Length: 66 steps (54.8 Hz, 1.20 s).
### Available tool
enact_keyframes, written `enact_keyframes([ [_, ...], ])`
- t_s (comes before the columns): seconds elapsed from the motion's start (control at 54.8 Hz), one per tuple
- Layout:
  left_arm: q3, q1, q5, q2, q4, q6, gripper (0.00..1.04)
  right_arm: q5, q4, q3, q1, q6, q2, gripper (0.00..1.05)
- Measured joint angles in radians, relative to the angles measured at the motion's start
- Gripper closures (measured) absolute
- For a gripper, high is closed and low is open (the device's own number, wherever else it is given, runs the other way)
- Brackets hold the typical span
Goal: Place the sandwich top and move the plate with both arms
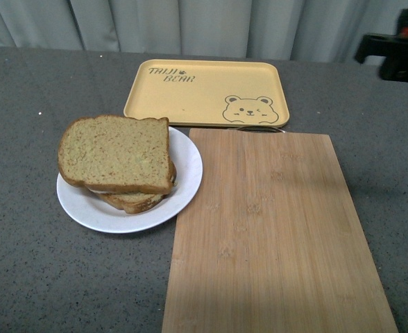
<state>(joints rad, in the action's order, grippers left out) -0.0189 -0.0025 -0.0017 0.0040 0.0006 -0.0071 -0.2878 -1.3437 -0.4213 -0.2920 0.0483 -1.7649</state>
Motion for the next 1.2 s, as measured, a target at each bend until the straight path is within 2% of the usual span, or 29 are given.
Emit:
enact_keyframes([
  [0.219, 0.000, 0.000, 0.002, 0.000, 0.000, 0.000, 0.07, 0.075, 0.031, 0.167, 0.076, -0.038, 0.177, 1.03],
  [0.493, 0.000, 0.000, 0.002, 0.000, 0.000, 0.000, 0.07, 0.146, 0.144, 0.300, 0.150, -0.045, 0.419, 1.04],
  [0.639, 0.000, 0.000, 0.002, 0.000, 0.000, 0.000, 0.07, 0.179, 0.319, 0.325, 0.179, -0.045, 0.611, 1.04],
  [0.803, 0.000, 0.000, 0.002, 0.000, 0.000, 0.000, 0.07, 0.206, 0.420, 0.361, 0.206, -0.045, 0.765, 1.04],
  [0.876, 0.000, 0.000, 0.002, 0.000, 0.000, 0.000, 0.07, 0.276, 0.468, 0.377, 0.257, -0.045, 0.823, 1.04],
  [0.985, 0.000, 0.000, 0.002, 0.000, 0.000, 0.000, 0.07, 0.281, 0.529, 0.393, 0.288, -0.045, 0.904, 1.04],
  [1.204, 0.000, 0.000, 0.002, 0.000, 0.000, 0.000, 0.07, 0.287, 0.669, 0.413, 0.290, -0.045, 1.066, 1.04],
])
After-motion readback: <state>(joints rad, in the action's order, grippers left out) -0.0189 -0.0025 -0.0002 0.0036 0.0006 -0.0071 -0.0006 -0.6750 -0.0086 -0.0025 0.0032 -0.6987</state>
